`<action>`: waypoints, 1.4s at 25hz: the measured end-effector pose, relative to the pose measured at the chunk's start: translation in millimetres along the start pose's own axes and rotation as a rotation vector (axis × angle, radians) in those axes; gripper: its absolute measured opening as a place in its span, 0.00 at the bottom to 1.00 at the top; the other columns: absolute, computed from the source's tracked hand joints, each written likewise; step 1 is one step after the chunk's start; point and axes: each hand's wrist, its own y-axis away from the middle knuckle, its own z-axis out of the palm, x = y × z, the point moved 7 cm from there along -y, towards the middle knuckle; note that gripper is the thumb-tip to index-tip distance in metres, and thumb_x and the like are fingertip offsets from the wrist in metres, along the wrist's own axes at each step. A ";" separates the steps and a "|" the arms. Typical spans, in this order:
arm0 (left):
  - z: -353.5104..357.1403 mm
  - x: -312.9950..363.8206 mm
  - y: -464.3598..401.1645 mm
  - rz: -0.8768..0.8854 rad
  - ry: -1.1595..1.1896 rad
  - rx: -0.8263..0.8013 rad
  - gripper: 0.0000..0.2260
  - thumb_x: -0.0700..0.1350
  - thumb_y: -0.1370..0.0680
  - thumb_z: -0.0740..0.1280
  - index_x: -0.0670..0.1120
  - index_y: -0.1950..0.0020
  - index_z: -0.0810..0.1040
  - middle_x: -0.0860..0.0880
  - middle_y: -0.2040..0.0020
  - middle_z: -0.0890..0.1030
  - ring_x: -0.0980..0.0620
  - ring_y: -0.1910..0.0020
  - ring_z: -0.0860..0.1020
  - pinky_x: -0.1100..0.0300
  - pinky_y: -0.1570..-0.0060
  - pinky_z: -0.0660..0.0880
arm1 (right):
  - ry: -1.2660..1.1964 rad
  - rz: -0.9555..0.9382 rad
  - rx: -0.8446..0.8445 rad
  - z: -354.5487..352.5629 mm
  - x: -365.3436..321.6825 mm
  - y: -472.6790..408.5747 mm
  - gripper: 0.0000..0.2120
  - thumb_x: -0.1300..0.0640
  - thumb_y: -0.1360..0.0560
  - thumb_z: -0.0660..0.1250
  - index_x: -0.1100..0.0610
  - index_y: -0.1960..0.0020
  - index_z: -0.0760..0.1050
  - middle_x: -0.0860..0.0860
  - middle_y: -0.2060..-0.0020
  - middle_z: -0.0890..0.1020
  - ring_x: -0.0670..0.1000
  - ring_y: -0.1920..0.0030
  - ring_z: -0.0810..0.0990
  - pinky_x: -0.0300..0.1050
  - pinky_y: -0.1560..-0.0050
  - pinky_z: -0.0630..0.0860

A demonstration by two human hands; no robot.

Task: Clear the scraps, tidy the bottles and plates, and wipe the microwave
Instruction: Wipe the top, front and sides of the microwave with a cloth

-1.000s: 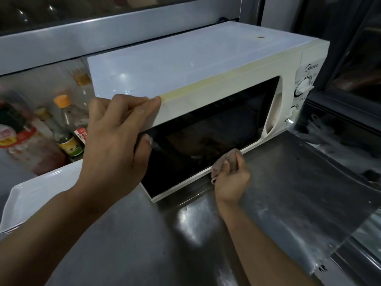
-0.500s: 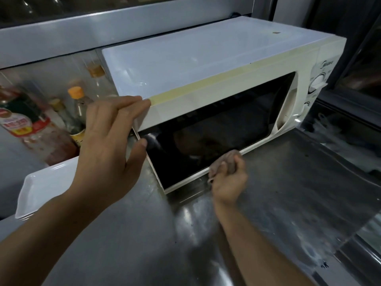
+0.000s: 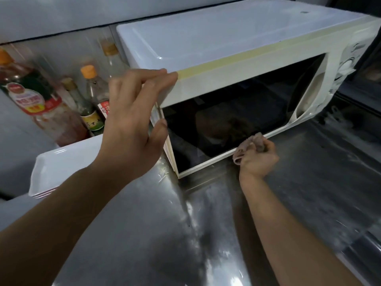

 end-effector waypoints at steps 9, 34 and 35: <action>-11.7 -9.8 1.1 0.125 0.066 -0.131 0.23 0.35 0.27 0.62 0.36 0.32 0.68 0.40 0.32 0.69 0.45 0.31 0.65 0.58 0.31 0.61 | 0.258 -0.030 -0.153 21.9 46.0 119.4 0.14 0.70 0.29 0.62 0.58 0.46 0.71 0.62 0.49 0.75 0.62 0.49 0.76 0.56 0.43 0.73; -30.5 -18.3 -9.1 0.066 0.160 -0.264 0.29 0.30 0.32 0.57 0.44 0.32 0.73 0.48 0.32 0.71 0.49 0.34 0.72 0.51 0.40 0.72 | 0.450 -0.261 -0.272 36.4 7.6 167.6 0.14 0.73 0.33 0.67 0.59 0.53 0.70 0.55 0.49 0.71 0.53 0.51 0.75 0.43 0.51 0.76; -29.9 -19.0 -10.2 0.065 0.168 -0.275 0.29 0.30 0.32 0.58 0.45 0.32 0.73 0.49 0.31 0.71 0.49 0.34 0.72 0.50 0.41 0.73 | 0.475 -0.302 -0.273 38.3 3.2 168.7 0.13 0.74 0.33 0.67 0.61 0.53 0.71 0.56 0.50 0.71 0.53 0.53 0.75 0.45 0.51 0.76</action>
